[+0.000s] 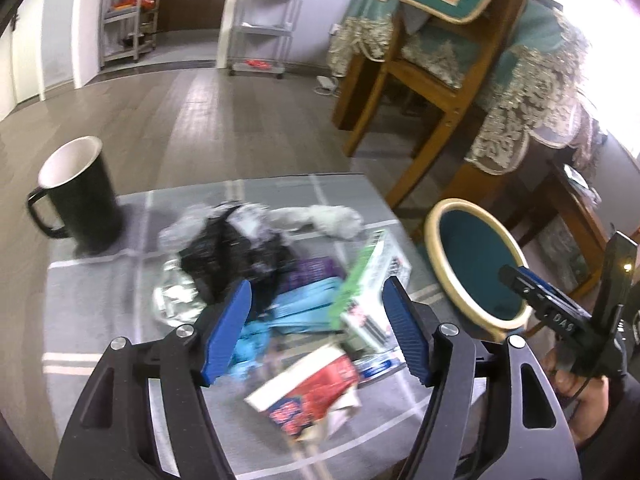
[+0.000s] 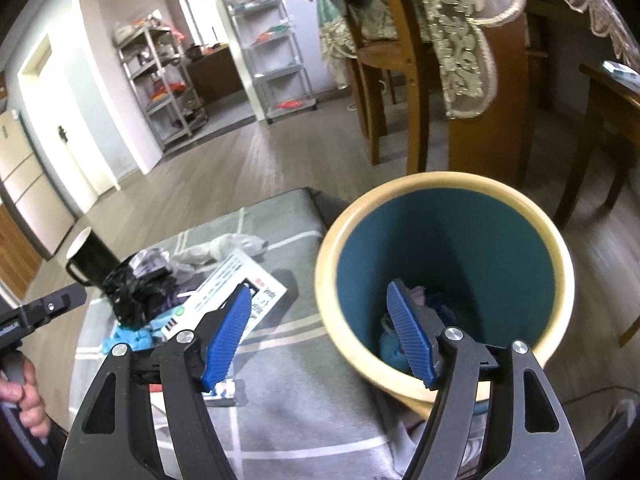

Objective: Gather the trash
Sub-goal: 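Move both open tools back over the table, then grasp the black plastic bag with the left tool while the right tool grasps the white glove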

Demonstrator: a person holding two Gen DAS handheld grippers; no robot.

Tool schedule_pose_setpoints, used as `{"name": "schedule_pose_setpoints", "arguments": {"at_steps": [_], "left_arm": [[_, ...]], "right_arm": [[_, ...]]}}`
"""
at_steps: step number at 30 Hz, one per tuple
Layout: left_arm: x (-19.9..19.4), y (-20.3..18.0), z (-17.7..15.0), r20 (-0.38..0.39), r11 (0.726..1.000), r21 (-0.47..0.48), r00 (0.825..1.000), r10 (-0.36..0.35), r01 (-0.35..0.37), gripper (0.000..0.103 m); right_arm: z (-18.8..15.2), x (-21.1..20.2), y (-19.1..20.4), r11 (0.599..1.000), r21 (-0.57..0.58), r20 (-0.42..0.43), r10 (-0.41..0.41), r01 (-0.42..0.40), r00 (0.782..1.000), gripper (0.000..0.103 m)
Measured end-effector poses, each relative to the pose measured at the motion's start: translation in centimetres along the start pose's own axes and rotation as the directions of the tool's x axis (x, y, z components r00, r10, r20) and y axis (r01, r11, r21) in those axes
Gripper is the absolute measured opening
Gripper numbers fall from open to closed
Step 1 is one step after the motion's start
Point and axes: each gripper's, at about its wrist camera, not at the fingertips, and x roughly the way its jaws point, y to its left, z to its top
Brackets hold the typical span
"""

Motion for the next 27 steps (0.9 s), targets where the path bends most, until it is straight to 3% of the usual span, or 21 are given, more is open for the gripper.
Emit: {"name": "schedule_pose_setpoints", "arguments": {"at_steps": [7,15,23,27], "left_arm": [[-0.1,3.1,-0.8,-0.001,0.997,-0.050,0.998,0.063,-0.062,0.068],[1.1,3.6,-0.7,-0.012,0.995,-0.036,0.996,0.092,-0.092,0.068],[3.2,2.9,-0.6,-0.019,0.992,0.050,0.993,0.114,-0.113,0.068],[4.8,2.5,-0.5,-0.043,0.987,0.092,0.990,0.136,-0.131,0.057]], "right_arm": [[-0.4,0.4,1.6,0.999,-0.039,-0.031,0.036,-0.037,0.999,0.074],[-1.1,1.1,3.7,0.991,-0.095,-0.081,0.082,-0.090,0.993,0.074],[-1.7,1.8,4.7,0.987,-0.114,-0.119,0.097,-0.110,0.988,0.074],[-2.0,1.9,4.8,0.986,-0.121,-0.129,0.099,-0.115,0.987,0.074]]}}
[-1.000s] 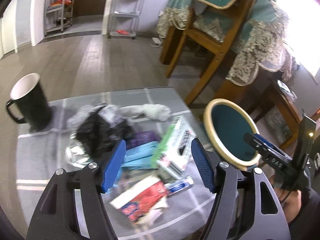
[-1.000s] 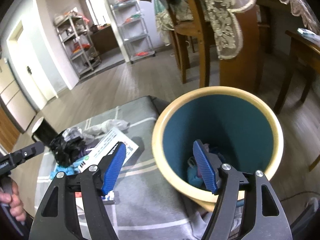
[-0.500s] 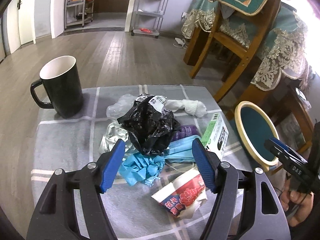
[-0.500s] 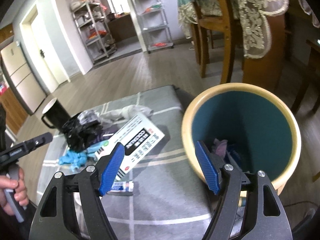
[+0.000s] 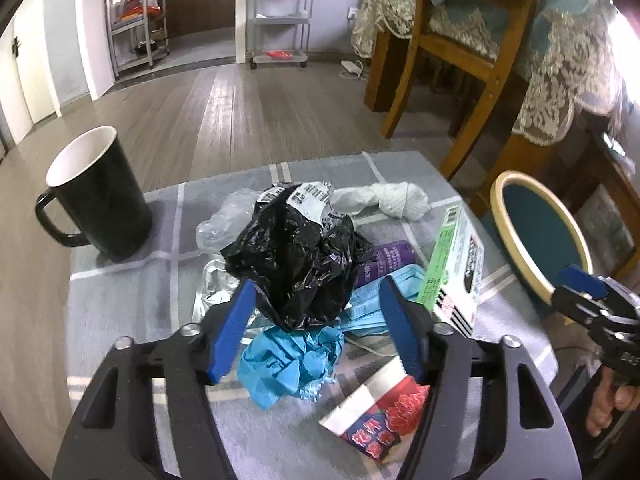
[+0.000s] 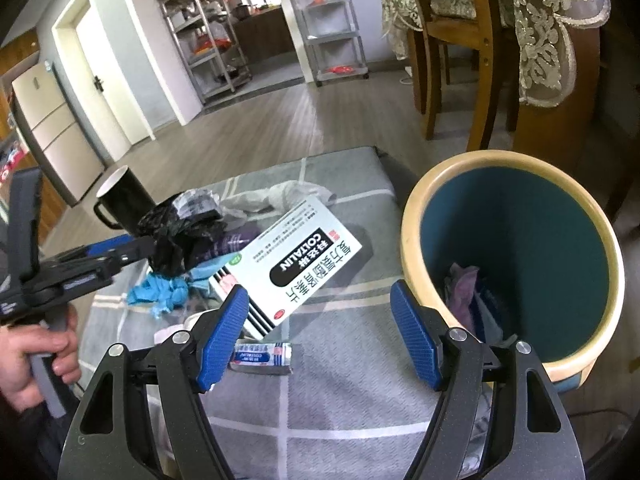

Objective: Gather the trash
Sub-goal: 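Grasp the black plastic bag with the left tool while the right tool grasps the white glove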

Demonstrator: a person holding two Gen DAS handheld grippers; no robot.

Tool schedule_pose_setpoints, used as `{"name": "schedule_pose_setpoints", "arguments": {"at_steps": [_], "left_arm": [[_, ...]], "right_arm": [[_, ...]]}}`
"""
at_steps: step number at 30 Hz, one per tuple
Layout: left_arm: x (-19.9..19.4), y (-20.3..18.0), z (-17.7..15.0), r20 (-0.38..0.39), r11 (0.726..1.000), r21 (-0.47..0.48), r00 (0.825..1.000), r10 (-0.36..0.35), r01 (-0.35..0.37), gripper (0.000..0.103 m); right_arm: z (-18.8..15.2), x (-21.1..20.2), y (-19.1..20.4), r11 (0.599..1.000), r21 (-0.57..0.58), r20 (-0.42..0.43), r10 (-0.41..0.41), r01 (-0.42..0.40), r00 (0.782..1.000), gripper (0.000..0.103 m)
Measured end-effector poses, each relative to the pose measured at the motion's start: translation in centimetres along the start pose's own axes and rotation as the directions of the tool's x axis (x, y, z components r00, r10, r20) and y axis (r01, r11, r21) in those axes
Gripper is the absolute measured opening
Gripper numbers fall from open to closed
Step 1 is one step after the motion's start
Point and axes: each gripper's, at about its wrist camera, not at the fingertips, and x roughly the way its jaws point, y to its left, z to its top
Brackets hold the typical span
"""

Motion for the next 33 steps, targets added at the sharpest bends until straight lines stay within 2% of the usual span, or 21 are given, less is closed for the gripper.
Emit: {"name": "schedule_pose_setpoints", "arguments": {"at_steps": [3,4,6,7,10,17,26,31,33], "left_arm": [[0.9,-0.4,0.1,-0.022,1.000,0.023,1.000,0.001,-0.001,0.047],[1.1,-0.5,0.1,-0.028,1.000,0.029,1.000,0.003,-0.002,0.038],[1.5,-0.7,-0.1,-0.042,0.999,0.040,0.999,0.007,-0.005,0.028],[1.5,-0.7,-0.1,-0.046,0.999,0.046,0.999,0.010,-0.007,0.019],[1.3,-0.7,-0.2,-0.046,0.998,0.056,0.999,0.006,-0.003,0.011],[-0.5,0.1,-0.2,-0.003,1.000,0.020,1.000,-0.020,0.020,0.006],[-3.4,1.7,0.2,0.107,0.994,-0.069,0.991,-0.079,0.087,0.004],[-4.7,2.6,0.8,0.173,0.986,-0.104,0.979,-0.108,0.127,0.004],[-5.1,2.7,1.1,0.194,0.985,-0.106,0.974,-0.114,0.136,0.004]], "right_arm": [[0.0,0.1,0.2,1.000,-0.005,-0.006,0.002,-0.003,1.000,0.074],[0.0,0.2,0.3,1.000,-0.006,-0.008,0.006,-0.006,1.000,0.074],[0.3,0.3,0.5,1.000,-0.009,-0.011,0.014,-0.014,1.000,0.074],[0.5,0.3,0.6,1.000,-0.011,-0.010,0.021,-0.021,1.000,0.074],[1.6,0.5,1.2,0.999,-0.028,-0.004,0.042,-0.042,0.999,0.074],[5.2,2.6,3.0,0.990,-0.125,-0.017,0.064,-0.066,0.998,0.074],[9.1,8.7,4.0,0.974,-0.219,-0.115,0.037,-0.062,0.993,0.074],[10.2,12.1,4.8,0.965,-0.253,-0.172,0.024,-0.067,0.985,0.068],[10.5,13.6,5.0,0.962,-0.265,-0.196,0.010,-0.063,0.980,0.062]]}}
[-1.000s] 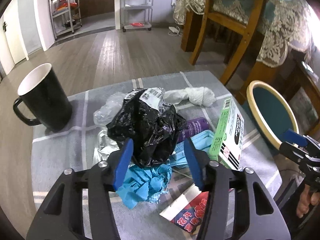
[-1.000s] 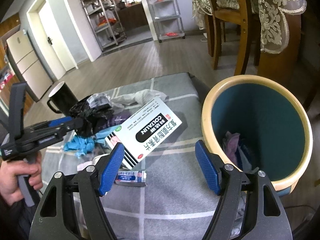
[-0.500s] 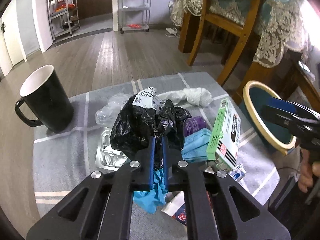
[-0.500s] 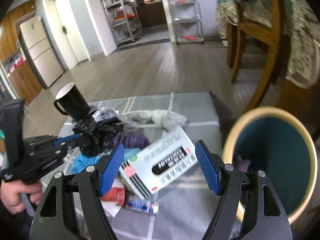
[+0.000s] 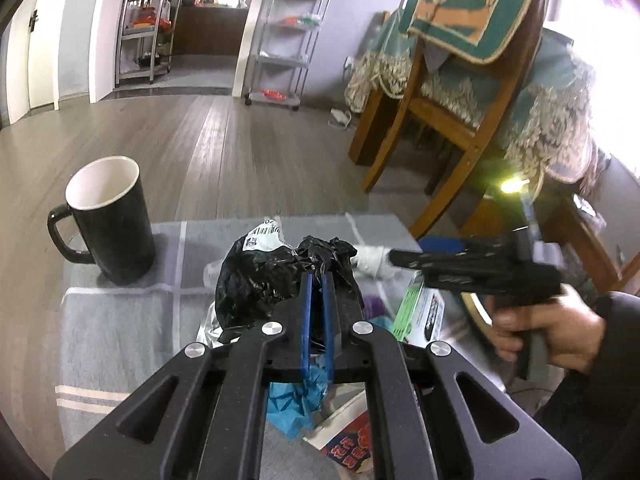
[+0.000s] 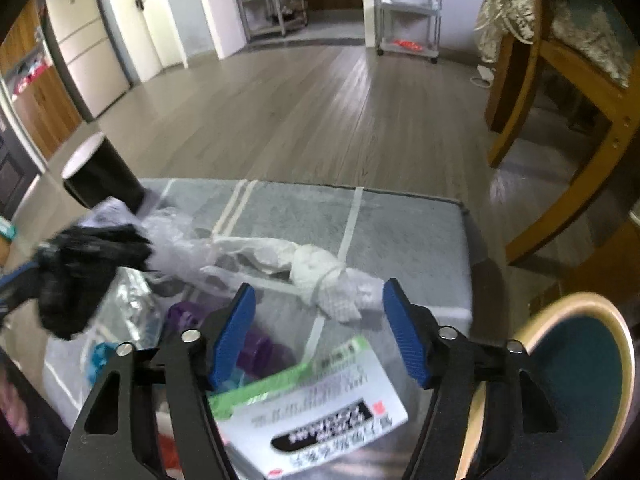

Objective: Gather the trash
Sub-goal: 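Grasp the black plastic bag with the left tool while the right tool grasps the white glove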

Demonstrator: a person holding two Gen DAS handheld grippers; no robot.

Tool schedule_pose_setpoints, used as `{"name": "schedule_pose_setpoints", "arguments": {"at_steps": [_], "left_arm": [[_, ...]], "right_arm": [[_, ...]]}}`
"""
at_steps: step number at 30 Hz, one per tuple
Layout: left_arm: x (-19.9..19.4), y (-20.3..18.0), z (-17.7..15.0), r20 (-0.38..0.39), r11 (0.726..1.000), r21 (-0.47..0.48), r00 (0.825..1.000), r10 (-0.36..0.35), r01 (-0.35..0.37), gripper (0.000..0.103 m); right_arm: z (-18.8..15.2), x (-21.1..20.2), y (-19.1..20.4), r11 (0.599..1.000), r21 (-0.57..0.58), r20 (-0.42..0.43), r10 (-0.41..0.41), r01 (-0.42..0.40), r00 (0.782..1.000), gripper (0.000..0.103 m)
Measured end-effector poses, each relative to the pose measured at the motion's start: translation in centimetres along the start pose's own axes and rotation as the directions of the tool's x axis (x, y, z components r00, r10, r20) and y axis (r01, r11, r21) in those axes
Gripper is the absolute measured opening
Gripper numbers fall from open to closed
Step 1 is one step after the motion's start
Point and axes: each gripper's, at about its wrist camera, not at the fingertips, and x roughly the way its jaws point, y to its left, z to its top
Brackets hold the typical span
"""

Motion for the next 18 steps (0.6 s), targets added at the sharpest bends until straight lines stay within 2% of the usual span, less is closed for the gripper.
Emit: {"name": "schedule_pose_setpoints", "arguments": {"at_steps": [7,9,10,14,18], "left_arm": [[-0.8,0.2,1.2,0.057,1.000,-0.022,0.998,-0.014,0.015,0.004],[-0.9,0.2,1.5,0.064,0.999,-0.029,0.998,-0.018,0.020,0.004],[-0.8,0.2,1.6,0.065,0.999,-0.031,0.998,-0.020,0.022,0.004],[-0.5,0.1,1.8,0.067,0.999,-0.033,0.997,-0.027,0.029,0.004],[-0.4,0.1,1.8,0.068,0.999,-0.034,0.997,-0.027,0.030,0.004]], "right_arm": [[1.0,4.3,0.0,0.999,-0.028,-0.111,-0.034,0.031,0.993,0.049],[0.9,5.0,-0.1,0.999,-0.023,-0.134,-0.037,0.035,0.990,0.037],[1.0,5.2,-0.1,0.999,-0.021,-0.139,-0.030,0.027,0.990,0.034],[1.0,5.0,0.0,1.000,-0.016,-0.126,-0.010,0.008,0.992,0.026],[1.2,3.3,-0.3,1.000,0.000,-0.082,-0.002,0.002,0.997,0.026]]}}
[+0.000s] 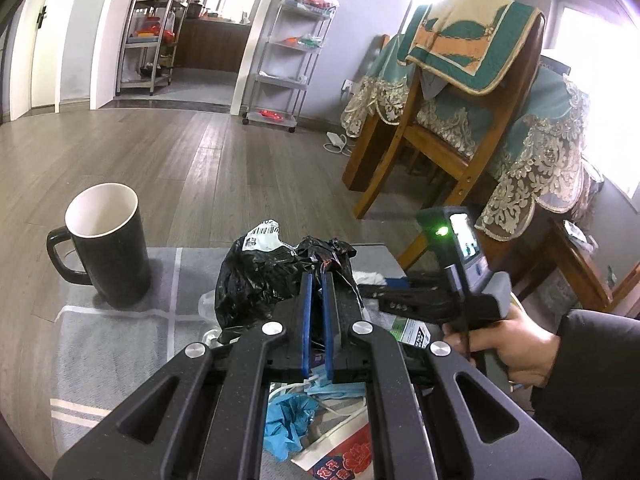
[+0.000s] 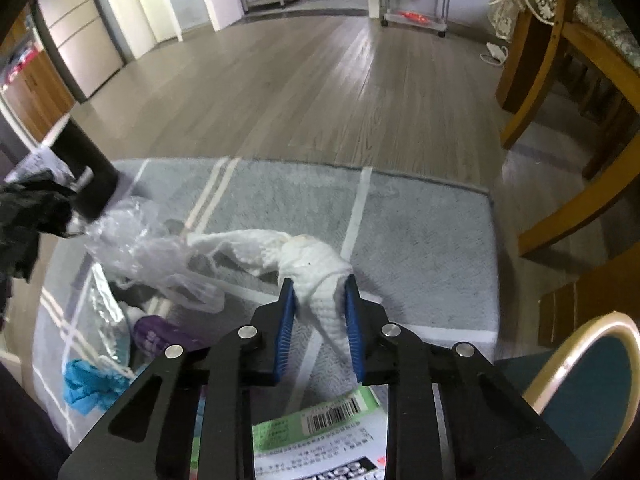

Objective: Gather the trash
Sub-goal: 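Grasp the black plastic bag with the left tool while the right tool grasps the white glove, then carry the white glove and black bag over the bin with both tools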

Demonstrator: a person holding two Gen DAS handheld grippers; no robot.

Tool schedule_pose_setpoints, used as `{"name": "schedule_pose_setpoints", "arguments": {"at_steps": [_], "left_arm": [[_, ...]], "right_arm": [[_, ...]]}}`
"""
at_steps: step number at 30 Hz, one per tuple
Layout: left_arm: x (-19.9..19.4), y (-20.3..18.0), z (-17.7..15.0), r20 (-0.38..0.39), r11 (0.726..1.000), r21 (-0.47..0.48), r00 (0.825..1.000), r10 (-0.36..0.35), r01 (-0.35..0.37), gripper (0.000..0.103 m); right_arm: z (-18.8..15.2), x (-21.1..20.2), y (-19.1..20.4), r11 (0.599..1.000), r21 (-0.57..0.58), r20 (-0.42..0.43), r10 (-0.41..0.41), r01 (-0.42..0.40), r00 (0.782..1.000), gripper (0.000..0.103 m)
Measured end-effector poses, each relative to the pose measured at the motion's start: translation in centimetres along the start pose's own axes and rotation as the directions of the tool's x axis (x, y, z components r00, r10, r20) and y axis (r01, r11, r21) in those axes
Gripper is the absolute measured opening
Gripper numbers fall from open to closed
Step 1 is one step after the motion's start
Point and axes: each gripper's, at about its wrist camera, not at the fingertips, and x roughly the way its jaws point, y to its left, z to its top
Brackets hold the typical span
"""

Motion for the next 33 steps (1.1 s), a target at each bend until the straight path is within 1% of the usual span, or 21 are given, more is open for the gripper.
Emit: {"name": "schedule_pose_setpoints", "arguments": {"at_steps": [5,10,14,17,24,28,33], "left_arm": [[-0.1,-0.2,-0.2,0.006,1.000,0.010,1.000,0.001,-0.001,0.004],[-0.5,-0.7,-0.3,0.015,1.000,0.025,1.000,0.000,0.000,0.004],[-0.8,-1.3,-0.7,0.015,0.999,0.041,1.000,-0.004,0.004,0.004],[-0.8,-1.8,-0.9,0.010,0.999,0.048,1.000,-0.009,0.009,0.004],[-0.6,-3.5,-1.9,-0.017,0.996,0.084,1.000,-0.023,0.025,0.004],[-0.2,-4.5,-2.7,-0.044,0.995,0.097,0.999,-0.032,0.036,0.004],[-0.1,-6.1,-3.0,-0.053,0.992,0.109,0.997,-0.062,0.067,0.004]], "right_arm": [[0.1,-2.5,-0.7,1.000,0.025,0.055,-0.003,0.001,0.998,0.025],[-0.7,-6.0,-1.6,0.998,0.069,0.123,-0.003,-0.005,0.992,0.025],[-2.3,-8.8,-2.0,0.995,0.099,0.167,-0.013,-0.004,0.986,0.025],[-4.2,-10.9,-2.3,0.992,0.127,0.197,-0.023,-0.002,0.980,0.025],[-8.3,-14.3,-2.8,0.984,0.180,0.253,-0.038,-0.008,0.967,0.025],[-10.5,-15.7,-3.2,0.975,0.223,0.277,-0.052,-0.012,0.959,0.025],[-13.1,-17.6,-3.4,0.964,0.267,0.321,-0.103,0.015,0.942,0.025]]}}
